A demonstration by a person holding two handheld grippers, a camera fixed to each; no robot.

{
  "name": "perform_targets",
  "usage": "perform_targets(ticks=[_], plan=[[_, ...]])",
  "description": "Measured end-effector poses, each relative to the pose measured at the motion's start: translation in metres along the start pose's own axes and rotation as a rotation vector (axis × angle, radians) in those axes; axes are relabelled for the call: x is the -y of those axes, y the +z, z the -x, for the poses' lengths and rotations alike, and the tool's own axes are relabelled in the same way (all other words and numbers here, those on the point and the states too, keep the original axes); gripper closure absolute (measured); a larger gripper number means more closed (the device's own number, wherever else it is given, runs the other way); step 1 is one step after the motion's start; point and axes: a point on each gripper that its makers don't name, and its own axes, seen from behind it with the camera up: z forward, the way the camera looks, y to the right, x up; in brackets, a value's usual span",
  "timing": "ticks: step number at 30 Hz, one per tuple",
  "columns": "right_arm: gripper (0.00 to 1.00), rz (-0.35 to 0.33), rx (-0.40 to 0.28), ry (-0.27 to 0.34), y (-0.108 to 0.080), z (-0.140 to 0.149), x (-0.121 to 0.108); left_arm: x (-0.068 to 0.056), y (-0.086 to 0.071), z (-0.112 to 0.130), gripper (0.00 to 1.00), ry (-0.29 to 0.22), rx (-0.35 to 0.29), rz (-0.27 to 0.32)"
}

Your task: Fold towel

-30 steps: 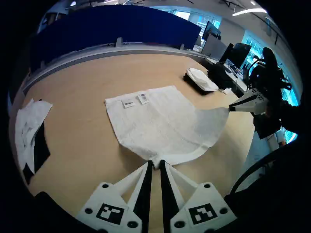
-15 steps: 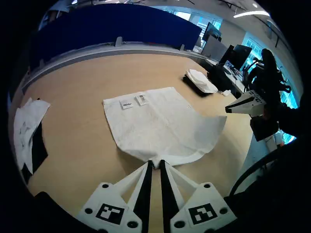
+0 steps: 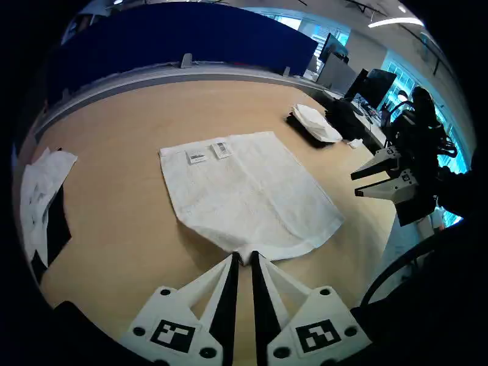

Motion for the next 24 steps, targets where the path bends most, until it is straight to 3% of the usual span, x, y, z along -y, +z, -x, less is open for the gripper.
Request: perform_targets(ticks=[5,20,24], plan=[[0.34,-0.01,0.014,0.016,0.007,0.016,0.005,0.0,0.0,0.002,0.85,0.009,0.004,-0.005],[0.34,-0.022,0.098,-0.046,0.036,0.069,0.018,-0.002,0.004,0.008,0.85,0.017,0.013,-0.01],[0.5,0.001,0.097,-0.082,0.038,0.07,0.015,-0.003,0.005,0.01,0.85,0.019,0.015,-0.011]])
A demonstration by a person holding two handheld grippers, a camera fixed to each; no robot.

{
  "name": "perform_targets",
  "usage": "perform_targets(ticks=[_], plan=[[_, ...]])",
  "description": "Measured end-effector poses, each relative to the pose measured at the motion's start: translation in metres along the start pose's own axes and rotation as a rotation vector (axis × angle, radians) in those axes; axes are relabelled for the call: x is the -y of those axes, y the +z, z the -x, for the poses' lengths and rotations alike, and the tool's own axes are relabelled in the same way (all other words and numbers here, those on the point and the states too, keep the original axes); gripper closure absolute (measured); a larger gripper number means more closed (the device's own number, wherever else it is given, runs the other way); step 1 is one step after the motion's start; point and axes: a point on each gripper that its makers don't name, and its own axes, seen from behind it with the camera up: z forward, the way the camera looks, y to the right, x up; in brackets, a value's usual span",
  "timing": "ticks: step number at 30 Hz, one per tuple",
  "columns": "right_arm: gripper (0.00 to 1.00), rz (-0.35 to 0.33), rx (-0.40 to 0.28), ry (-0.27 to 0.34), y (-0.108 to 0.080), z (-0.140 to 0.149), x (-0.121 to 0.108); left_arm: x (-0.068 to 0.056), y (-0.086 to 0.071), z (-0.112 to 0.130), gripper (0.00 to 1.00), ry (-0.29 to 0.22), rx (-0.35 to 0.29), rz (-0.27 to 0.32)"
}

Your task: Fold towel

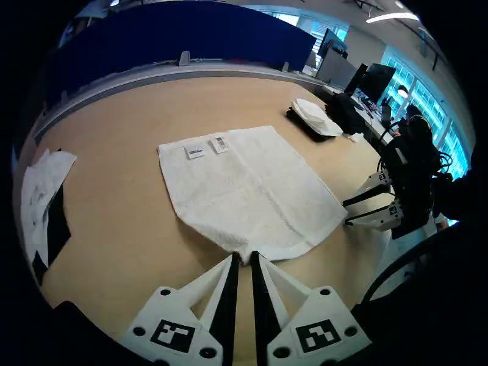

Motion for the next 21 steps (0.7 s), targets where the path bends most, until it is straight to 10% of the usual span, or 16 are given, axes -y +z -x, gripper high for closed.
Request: perform_targets(ticks=[11,21], plan=[[0.89,0.009,0.002,0.02,0.0003,-0.0025,-0.0063,-0.0019,0.0056,0.0038,0.85,0.009,0.009,0.001],[0.94,0.005,0.03,0.024,-0.0044,-0.003,-0.0043,-0.0013,0.004,0.003,0.85,0.013,0.01,-0.001]])
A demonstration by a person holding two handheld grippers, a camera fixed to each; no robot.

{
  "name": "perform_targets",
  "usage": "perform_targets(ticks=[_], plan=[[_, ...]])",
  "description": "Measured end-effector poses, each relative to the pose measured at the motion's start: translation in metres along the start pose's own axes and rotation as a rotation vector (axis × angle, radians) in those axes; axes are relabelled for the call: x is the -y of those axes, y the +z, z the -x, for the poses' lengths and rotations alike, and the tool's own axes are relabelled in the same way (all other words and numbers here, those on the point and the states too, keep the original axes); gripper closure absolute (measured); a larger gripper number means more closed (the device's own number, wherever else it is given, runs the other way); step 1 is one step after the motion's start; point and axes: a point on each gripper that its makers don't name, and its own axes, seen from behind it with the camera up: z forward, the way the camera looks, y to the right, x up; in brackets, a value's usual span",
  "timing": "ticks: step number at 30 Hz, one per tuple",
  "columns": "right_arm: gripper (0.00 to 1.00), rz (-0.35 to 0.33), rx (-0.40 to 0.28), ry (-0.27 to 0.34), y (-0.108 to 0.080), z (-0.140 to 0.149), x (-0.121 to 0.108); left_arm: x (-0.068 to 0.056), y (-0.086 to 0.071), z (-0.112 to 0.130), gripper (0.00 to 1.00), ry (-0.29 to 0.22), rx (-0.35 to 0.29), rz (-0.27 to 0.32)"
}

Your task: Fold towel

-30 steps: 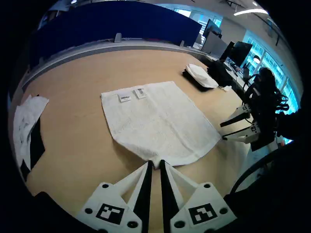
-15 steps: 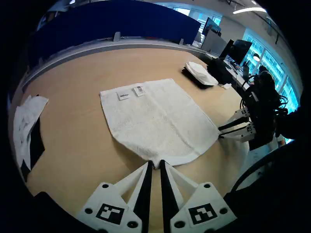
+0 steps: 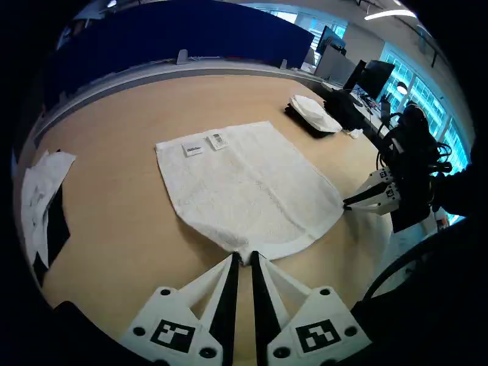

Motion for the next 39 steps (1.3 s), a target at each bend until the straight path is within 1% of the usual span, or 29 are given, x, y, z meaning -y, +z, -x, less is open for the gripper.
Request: perform_targets(ticks=[5,11,18,24,39], plan=[[0.97,-0.004,0.003,0.006,-0.002,0.0,0.001,0.0,-0.002,-0.001,0.85,0.003,-0.001,-0.001],[0.97,-0.027,-0.007,0.026,-0.005,-0.002,0.002,0.001,-0.003,0.0,0.85,0.003,0.0,-0.002],[0.97,-0.031,-0.033,0.048,-0.011,-0.011,0.003,0.001,-0.007,-0.001,0.85,0.005,-0.002,-0.003],[0.97,-0.039,-0.062,0.059,-0.022,-0.023,0.004,0.003,-0.012,-0.002,0.85,0.004,-0.006,-0.005],[0.97,-0.057,-0.142,0.095,-0.059,-0.065,0.002,0.009,-0.021,-0.01,0.85,-0.018,-0.028,-0.007]])
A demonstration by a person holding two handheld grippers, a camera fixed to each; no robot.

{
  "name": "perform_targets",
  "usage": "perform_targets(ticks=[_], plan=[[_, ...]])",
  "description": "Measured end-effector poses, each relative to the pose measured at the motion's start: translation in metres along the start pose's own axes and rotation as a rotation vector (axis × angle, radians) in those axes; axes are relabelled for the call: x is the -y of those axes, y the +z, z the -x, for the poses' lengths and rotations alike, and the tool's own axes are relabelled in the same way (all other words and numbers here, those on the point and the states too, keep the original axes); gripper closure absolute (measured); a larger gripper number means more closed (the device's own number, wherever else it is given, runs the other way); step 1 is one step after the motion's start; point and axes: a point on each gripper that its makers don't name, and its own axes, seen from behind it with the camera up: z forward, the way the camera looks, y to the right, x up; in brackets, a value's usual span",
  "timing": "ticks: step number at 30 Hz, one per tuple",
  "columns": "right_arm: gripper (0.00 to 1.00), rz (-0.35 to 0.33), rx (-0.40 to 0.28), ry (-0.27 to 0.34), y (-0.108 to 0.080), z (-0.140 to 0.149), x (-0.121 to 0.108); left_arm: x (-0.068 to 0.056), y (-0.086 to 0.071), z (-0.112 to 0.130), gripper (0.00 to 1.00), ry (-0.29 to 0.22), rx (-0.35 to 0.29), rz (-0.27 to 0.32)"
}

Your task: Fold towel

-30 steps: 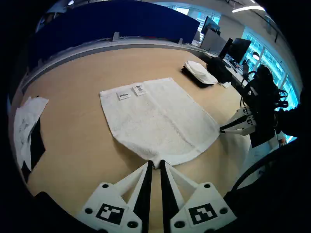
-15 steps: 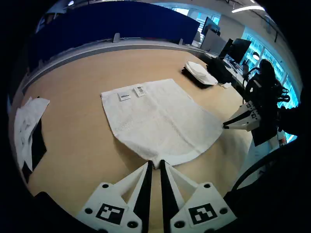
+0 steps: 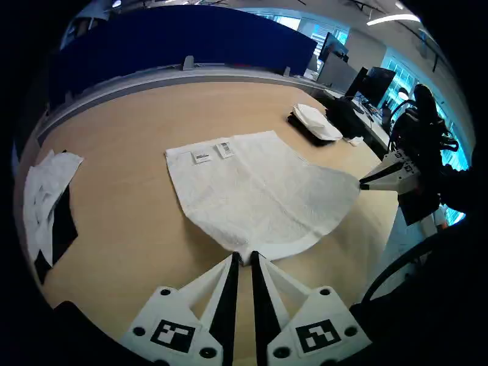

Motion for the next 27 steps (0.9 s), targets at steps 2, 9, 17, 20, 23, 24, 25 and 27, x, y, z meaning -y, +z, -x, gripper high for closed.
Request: perform_targets(ticks=[2,9,17,20,23,24,25,27], plan=[[0.97,0.0,-0.009,0.004,-0.003,-0.005,0.001,-0.001,-0.002,-0.001,0.85,-0.001,-0.001,0.001],[0.98,0.0,-0.04,0.036,-0.015,-0.021,-0.001,-0.005,-0.014,-0.009,0.85,-0.016,-0.016,0.011],[0.97,0.003,-0.046,0.043,-0.028,-0.024,-0.003,-0.006,-0.023,-0.011,0.85,-0.045,-0.026,0.019],[0.97,0.001,-0.043,0.042,-0.026,-0.024,-0.003,-0.005,-0.023,-0.011,0.85,-0.045,-0.025,0.018],[0.98,-0.002,-0.043,0.047,-0.024,-0.027,-0.003,-0.005,-0.022,-0.012,0.85,-0.043,-0.025,0.017],[0.98,-0.003,-0.044,0.048,-0.023,-0.028,-0.003,-0.005,-0.022,-0.012,0.85,-0.044,-0.024,0.016],[0.98,-0.004,-0.045,0.049,-0.022,-0.03,-0.004,-0.004,-0.021,-0.013,0.85,-0.045,-0.022,0.016],[0.98,-0.005,-0.048,0.048,-0.021,-0.034,-0.006,-0.003,-0.02,-0.015,0.85,-0.049,-0.019,0.016]])
